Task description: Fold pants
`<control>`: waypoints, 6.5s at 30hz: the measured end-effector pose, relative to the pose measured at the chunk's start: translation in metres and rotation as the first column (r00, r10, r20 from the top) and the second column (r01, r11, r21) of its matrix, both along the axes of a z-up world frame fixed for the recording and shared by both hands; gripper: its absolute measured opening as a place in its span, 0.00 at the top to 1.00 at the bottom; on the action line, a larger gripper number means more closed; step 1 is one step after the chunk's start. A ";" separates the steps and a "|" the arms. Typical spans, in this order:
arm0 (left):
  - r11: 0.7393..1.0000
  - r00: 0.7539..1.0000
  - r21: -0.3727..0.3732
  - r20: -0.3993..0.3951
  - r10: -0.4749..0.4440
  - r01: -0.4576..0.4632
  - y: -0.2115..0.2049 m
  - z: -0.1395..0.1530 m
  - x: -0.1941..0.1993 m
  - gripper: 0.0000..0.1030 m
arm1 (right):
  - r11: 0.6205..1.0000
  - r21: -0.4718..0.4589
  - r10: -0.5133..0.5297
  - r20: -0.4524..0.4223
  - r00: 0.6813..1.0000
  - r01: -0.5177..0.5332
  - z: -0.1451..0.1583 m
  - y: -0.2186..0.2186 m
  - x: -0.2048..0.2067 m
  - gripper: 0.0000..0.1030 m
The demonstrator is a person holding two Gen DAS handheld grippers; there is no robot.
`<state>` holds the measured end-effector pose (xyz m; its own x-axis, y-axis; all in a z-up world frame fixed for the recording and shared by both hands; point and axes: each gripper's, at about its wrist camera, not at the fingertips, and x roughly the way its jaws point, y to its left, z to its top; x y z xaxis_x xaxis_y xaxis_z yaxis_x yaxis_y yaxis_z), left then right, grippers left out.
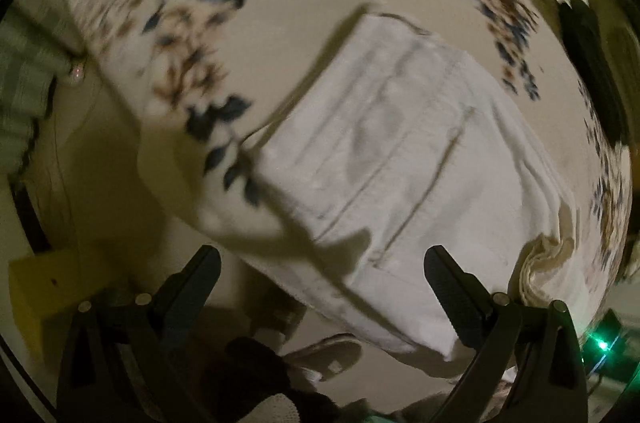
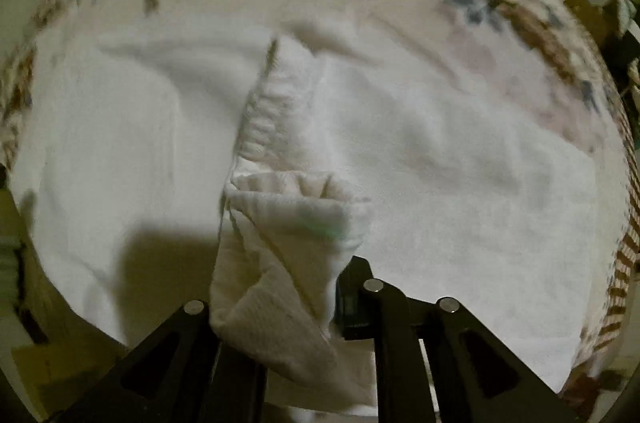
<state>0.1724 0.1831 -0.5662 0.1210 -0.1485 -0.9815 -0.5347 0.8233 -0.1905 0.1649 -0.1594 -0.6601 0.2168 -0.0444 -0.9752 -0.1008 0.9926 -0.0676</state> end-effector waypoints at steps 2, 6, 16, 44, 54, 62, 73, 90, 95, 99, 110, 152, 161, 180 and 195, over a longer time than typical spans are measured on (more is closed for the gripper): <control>0.995 0.997 -0.058 0.005 0.078 -0.078 0.009 -0.008 -0.007 0.00 | 0.994 0.104 -0.032 -0.038 0.999 0.036 0.007 -0.005 0.006 0.59; 0.966 0.973 -0.138 0.045 0.224 -0.217 0.024 -0.024 -0.020 0.00 | 0.959 0.237 -0.148 -0.047 0.988 0.155 0.026 -0.023 0.008 0.55; 0.917 0.926 -0.239 0.127 0.356 -0.320 0.036 -0.053 0.004 0.44 | 0.942 0.268 -0.192 -0.071 0.979 0.204 0.032 -0.038 -0.003 0.55; 0.992 0.839 0.053 0.540 0.068 -0.115 -0.064 0.115 -0.012 0.80 | 0.825 0.417 -0.372 -0.109 0.922 0.382 0.058 -0.138 -0.039 0.38; 0.936 0.685 0.174 0.643 -0.344 0.306 -0.253 0.182 -0.014 0.81 | 0.720 0.417 -0.579 -0.080 0.811 0.555 0.070 -0.243 -0.090 0.38; 0.787 0.600 0.178 0.556 -0.576 0.590 -0.400 0.128 -0.032 0.81 | 0.629 0.357 -0.719 -0.071 0.691 0.691 0.064 -0.330 -0.148 0.38; 0.671 0.547 0.224 0.428 -0.719 0.707 -0.478 0.074 -0.051 0.81 | 0.553 0.291 -0.800 -0.076 0.595 0.781 0.058 -0.394 -0.197 0.38; 0.731 0.671 0.075 0.342 -0.658 0.679 -0.439 0.097 -0.023 0.15 | 0.554 0.397 -0.774 -0.079 0.629 0.731 0.071 -0.404 -0.158 0.13; 0.792 0.735 0.084 0.325 -0.596 0.605 -0.381 0.109 -0.009 0.15 | 0.572 0.492 -0.720 -0.081 0.689 0.656 0.072 -0.395 -0.118 0.08; 0.818 0.777 0.144 0.259 -0.574 0.557 -0.331 0.094 0.010 0.15 | 0.605 0.545 -0.648 -0.086 0.756 0.581 0.064 -0.378 -0.076 0.07; 0.848 0.837 0.170 0.149 -0.526 0.502 -0.266 0.039 0.073 0.15 | 0.497 0.641 -0.584 -0.252 0.772 0.585 -0.002 -0.362 -0.033 0.60; 0.735 0.736 0.051 0.011 -0.677 0.676 -0.335 -0.017 0.018 0.01 | 0.055 0.559 -0.810 -0.460 0.364 0.828 -0.037 -0.361 -0.170 0.62; 0.742 0.742 0.015 0.007 -0.670 0.670 -0.332 -0.021 0.015 0.01 | 0.293 0.489 -0.856 -0.249 0.453 0.822 0.007 -0.359 -0.157 0.84; 0.765 0.771 -0.092 0.097 -0.630 0.637 -0.321 -0.014 0.025 0.01 | 0.042 0.738 -0.753 -0.420 0.507 0.673 -0.062 -0.332 -0.143 0.36; 0.811 0.840 -0.222 0.133 -0.525 0.542 -0.301 -0.034 0.044 0.01 | -0.061 0.793 -0.663 -0.486 0.570 0.606 -0.087 -0.312 -0.169 0.24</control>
<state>0.2165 -0.1177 -0.6003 0.0128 -0.4377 -0.8990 -0.0048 0.8991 -0.4378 -0.0041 -0.4711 -0.7467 0.6376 0.5870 -0.4988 0.5821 0.0570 0.8111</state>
